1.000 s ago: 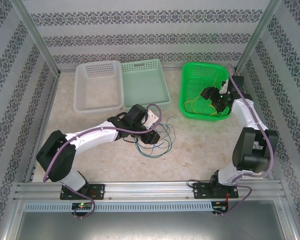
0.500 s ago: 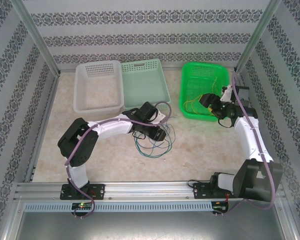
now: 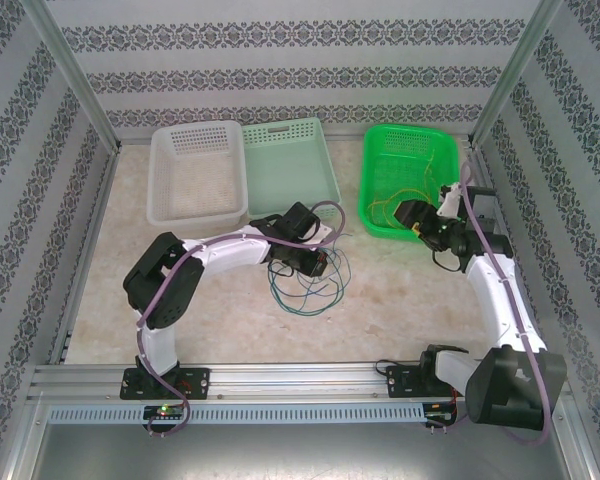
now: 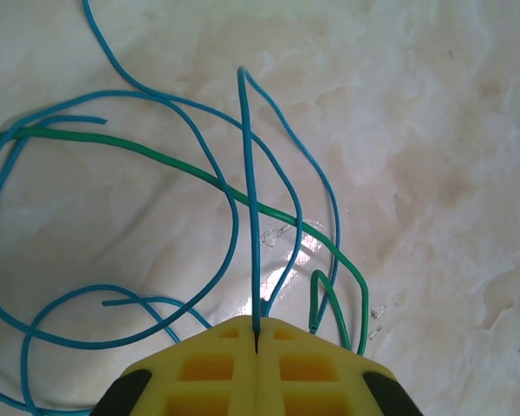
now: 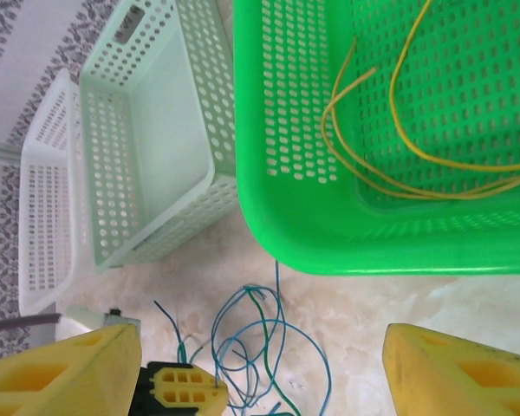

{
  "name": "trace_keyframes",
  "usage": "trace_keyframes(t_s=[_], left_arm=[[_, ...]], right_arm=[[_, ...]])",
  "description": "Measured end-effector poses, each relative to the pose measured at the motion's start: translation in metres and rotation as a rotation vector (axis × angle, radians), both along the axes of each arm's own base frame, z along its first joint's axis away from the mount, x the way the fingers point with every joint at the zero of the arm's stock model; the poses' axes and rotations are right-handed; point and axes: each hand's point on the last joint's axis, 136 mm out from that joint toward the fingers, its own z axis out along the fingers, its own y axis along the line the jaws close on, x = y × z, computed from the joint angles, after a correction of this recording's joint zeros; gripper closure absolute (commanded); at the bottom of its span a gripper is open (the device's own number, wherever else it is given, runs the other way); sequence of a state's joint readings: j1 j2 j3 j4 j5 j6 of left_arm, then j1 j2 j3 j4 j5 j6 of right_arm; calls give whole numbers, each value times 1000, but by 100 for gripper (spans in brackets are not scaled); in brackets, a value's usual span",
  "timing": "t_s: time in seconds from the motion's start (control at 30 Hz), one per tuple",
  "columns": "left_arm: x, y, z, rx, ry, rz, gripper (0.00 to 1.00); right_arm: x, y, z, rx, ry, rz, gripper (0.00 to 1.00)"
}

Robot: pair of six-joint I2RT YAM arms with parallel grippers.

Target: Untangle the cables

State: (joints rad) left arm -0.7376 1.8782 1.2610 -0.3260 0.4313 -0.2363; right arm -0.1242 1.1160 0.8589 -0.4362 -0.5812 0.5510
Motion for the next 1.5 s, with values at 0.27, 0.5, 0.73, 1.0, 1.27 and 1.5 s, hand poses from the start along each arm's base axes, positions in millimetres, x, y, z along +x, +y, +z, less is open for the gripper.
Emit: trace_keyframes(t_s=[0.27,0.5,0.73,1.0,1.27,1.5], left_arm=[[6,5,90,-110,-195,7,100],[4,17,153,-180,-346,28,100],[9,22,207,-224,-488,35,98],[10,19,251,-280,-576,14,97],[1,28,264,-301,-599,17,96],[-9,37,285,-337,-637,26,95]], right_arm=[[-12,25,-15,10,-30,67,27],[-19,38,-36,46,-17,78,31],[-24,63,-34,32,-64,152,28],[-31,105,-27,-76,-174,313,20],[-23,138,-60,-160,-160,424,18],[-13,169,-64,-215,-208,500,26]])
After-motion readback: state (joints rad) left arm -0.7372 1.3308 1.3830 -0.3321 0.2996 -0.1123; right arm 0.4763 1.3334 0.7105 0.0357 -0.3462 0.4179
